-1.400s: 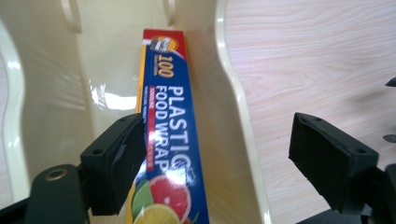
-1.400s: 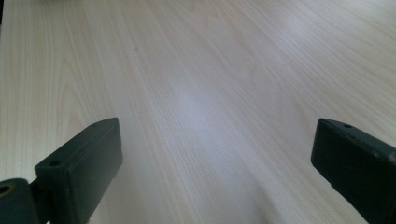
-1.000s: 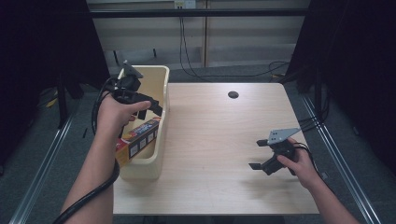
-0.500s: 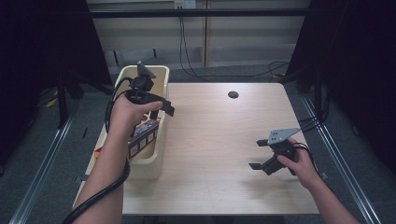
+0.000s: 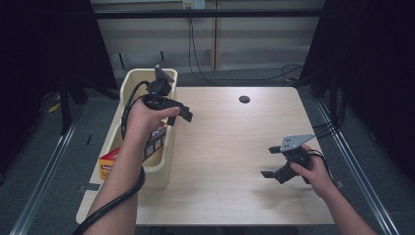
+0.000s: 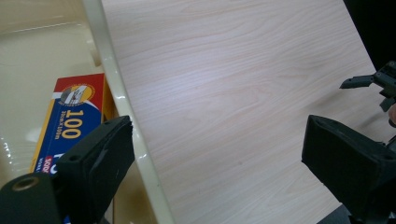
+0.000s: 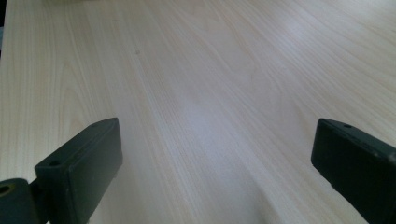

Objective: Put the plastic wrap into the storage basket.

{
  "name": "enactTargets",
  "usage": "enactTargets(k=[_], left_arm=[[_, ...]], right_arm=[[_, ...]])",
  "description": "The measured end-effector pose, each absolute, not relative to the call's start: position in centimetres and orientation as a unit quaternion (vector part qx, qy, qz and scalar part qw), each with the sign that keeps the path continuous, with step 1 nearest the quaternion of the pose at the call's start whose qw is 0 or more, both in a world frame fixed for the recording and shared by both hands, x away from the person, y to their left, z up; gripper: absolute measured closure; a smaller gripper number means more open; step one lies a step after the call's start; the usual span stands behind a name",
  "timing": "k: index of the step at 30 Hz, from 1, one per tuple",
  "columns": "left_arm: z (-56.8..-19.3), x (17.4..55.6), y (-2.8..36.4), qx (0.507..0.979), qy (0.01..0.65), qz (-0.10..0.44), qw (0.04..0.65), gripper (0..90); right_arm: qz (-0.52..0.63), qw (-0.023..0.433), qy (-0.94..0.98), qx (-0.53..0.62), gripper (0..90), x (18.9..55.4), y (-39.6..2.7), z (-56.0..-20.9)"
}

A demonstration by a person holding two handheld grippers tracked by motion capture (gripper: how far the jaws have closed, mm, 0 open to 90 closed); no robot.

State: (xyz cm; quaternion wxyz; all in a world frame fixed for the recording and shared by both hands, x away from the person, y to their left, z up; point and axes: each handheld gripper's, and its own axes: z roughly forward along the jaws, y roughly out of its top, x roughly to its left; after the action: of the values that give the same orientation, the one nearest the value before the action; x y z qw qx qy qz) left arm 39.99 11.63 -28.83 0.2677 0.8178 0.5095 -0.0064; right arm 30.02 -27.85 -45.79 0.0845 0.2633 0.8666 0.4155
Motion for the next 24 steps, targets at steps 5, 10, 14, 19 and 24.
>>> enactTargets(k=[5, 10, 14, 19, 24], left_arm=[[-29.3, 40.1, 10.9, 0.820, 0.507, -0.008, 0.265, 8.6], [-29.9, 40.2, 10.2, 0.821, 0.503, -0.015, 0.268, 8.5], [-30.3, 40.3, 9.6, 0.825, 0.497, -0.017, 0.269, 8.4], [-31.0, 40.4, 8.9, 0.827, 0.492, -0.024, 0.271, 8.2], [-31.6, 40.5, 8.3, 0.829, 0.488, -0.030, 0.270, 8.0]], right_arm=[[0.416, 0.087, 0.866, 0.262, 2.0, 30.0, -27.9, -45.8], [0.418, 0.085, 0.865, 0.262, 2.0, 30.0, -27.9, -45.8], [0.415, 0.086, 0.867, 0.261, 2.1, 30.0, -27.8, -45.8], [0.417, 0.086, 0.866, 0.261, 2.0, 30.0, -27.9, -45.8], [0.418, 0.087, 0.866, 0.262, 2.0, 30.0, -27.9, -45.8]])
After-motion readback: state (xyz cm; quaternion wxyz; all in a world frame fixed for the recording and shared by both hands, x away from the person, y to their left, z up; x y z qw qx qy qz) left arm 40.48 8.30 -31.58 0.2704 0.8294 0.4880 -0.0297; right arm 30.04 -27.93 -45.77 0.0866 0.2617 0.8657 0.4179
